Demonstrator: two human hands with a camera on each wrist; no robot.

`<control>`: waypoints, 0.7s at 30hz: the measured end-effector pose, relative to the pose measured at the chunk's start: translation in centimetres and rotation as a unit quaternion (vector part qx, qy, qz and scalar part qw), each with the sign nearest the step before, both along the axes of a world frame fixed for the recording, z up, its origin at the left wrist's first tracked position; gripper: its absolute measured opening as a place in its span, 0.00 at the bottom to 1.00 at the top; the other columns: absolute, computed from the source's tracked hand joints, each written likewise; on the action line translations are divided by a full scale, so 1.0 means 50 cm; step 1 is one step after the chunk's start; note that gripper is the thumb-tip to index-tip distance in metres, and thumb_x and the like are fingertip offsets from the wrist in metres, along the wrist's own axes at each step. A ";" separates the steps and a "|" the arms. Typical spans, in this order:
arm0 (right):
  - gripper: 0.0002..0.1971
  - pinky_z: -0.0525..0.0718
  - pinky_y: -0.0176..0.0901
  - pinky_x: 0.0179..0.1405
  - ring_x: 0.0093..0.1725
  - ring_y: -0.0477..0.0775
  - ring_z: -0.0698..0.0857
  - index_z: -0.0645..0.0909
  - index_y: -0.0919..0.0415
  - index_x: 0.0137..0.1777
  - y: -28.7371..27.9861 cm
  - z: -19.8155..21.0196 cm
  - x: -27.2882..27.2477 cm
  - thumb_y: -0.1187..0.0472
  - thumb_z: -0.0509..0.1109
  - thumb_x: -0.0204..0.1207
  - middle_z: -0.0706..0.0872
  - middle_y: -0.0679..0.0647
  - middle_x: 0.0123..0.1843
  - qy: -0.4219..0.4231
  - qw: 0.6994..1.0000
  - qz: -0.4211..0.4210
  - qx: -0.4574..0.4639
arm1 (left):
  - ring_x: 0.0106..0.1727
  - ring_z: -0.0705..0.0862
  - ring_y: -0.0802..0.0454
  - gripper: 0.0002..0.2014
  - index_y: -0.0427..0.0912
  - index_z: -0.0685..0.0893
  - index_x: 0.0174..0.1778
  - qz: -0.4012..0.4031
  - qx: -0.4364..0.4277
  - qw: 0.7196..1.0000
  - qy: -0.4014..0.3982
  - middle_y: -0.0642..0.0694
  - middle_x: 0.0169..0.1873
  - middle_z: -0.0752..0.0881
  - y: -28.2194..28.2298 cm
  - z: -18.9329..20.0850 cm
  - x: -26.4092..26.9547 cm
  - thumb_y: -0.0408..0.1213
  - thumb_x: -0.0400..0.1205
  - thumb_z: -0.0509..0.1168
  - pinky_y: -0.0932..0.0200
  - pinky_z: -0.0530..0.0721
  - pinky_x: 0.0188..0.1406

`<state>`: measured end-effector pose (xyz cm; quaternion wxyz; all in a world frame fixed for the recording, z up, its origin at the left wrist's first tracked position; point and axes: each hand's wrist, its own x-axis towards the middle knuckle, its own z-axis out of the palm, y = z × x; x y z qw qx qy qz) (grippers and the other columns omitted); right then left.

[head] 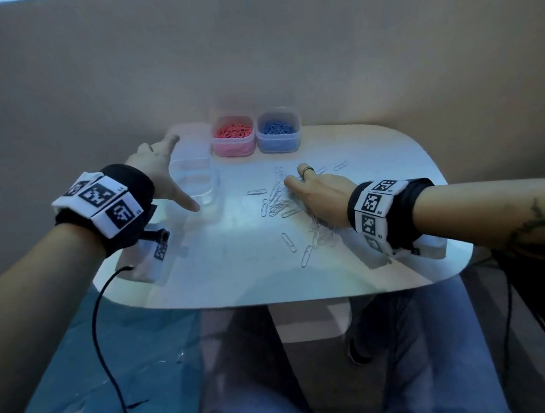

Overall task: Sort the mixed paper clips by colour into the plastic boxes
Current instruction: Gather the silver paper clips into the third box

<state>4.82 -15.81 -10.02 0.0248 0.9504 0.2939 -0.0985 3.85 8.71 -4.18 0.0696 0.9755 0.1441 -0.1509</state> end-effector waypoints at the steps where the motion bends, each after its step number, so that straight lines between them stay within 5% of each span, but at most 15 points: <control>1: 0.21 0.70 0.49 0.26 0.27 0.57 0.71 0.64 0.63 0.62 -0.002 0.000 0.002 0.79 0.60 0.71 0.67 0.66 0.63 0.003 1.000 -0.007 0.010 | 0.73 0.68 0.37 0.57 0.50 0.52 0.82 -0.005 0.003 1.000 0.001 0.36 0.74 0.64 -0.002 -0.001 0.000 0.44 0.62 0.82 0.45 0.73 0.64; 4: 0.20 0.73 0.51 0.31 0.33 0.60 0.74 0.64 0.64 0.61 -0.011 0.000 0.014 0.79 0.59 0.72 0.68 0.65 0.61 0.016 0.998 -0.041 0.053 | 0.71 0.69 0.40 0.49 0.45 0.64 0.77 -0.011 0.006 1.000 -0.006 0.38 0.72 0.68 -0.007 -0.002 -0.001 0.42 0.62 0.82 0.49 0.73 0.63; 8: 0.16 0.75 0.51 0.43 0.42 0.63 0.76 0.65 0.64 0.64 -0.025 0.013 0.032 0.73 0.50 0.78 0.69 0.64 0.61 0.059 0.979 -0.111 0.162 | 0.67 0.69 0.39 0.46 0.45 0.66 0.72 -0.008 0.000 0.999 -0.032 0.37 0.65 0.69 -0.013 0.003 -0.012 0.44 0.60 0.82 0.45 0.76 0.58; 10: 0.15 0.76 0.43 0.38 0.39 0.58 0.75 0.66 0.65 0.64 -0.034 0.028 0.043 0.71 0.48 0.80 0.71 0.62 0.55 0.080 0.956 -0.160 0.233 | 0.64 0.71 0.41 0.45 0.42 0.66 0.71 -0.021 -0.033 0.997 -0.069 0.39 0.64 0.71 -0.024 0.008 -0.017 0.42 0.60 0.82 0.49 0.75 0.56; 13: 0.10 0.67 0.29 0.18 0.28 0.48 0.66 0.67 0.60 0.57 -0.043 0.063 0.056 0.69 0.47 0.82 0.69 0.54 0.38 0.161 0.875 -0.255 0.379 | 0.55 0.77 0.44 0.42 0.42 0.67 0.67 -0.038 -0.086 0.989 -0.115 0.44 0.59 0.78 -0.052 0.021 -0.024 0.40 0.60 0.82 0.51 0.79 0.55; 15: 0.10 0.62 0.27 0.15 0.27 0.47 0.66 0.66 0.56 0.46 -0.041 0.100 0.056 0.69 0.46 0.82 0.66 0.52 0.34 0.223 0.795 -0.308 0.473 | 0.55 0.79 0.44 0.42 0.43 0.67 0.64 -0.047 -0.104 0.985 -0.131 0.44 0.58 0.80 -0.074 0.029 -0.027 0.40 0.58 0.82 0.48 0.81 0.55; 17: 0.13 0.60 0.26 0.13 0.26 0.46 0.66 0.65 0.56 0.39 -0.034 0.143 0.045 0.71 0.46 0.81 0.66 0.53 0.35 0.269 0.757 -0.299 0.515 | 0.54 0.78 0.43 0.42 0.44 0.68 0.65 -0.063 -0.117 0.983 -0.128 0.43 0.57 0.79 -0.094 0.035 -0.028 0.40 0.57 0.82 0.51 0.82 0.47; 19: 0.14 0.59 0.25 0.10 0.22 0.43 0.67 0.64 0.57 0.38 -0.026 0.183 0.036 0.73 0.45 0.80 0.65 0.53 0.35 0.346 0.714 -0.260 0.550 | 0.50 0.75 0.48 0.42 0.43 0.67 0.67 -0.080 -0.119 0.983 -0.112 0.47 0.53 0.75 -0.119 0.040 -0.030 0.40 0.60 0.81 0.62 0.74 0.31; 21: 0.13 0.58 0.23 0.07 0.18 0.40 0.66 0.65 0.59 0.40 -0.013 0.214 0.031 0.72 0.45 0.81 0.65 0.53 0.35 0.414 0.673 -0.250 0.560 | 0.48 0.71 0.50 0.40 0.41 0.67 0.69 -0.091 -0.121 0.983 -0.106 0.47 0.49 0.73 -0.145 0.040 -0.032 0.38 0.63 0.80 0.63 0.64 0.25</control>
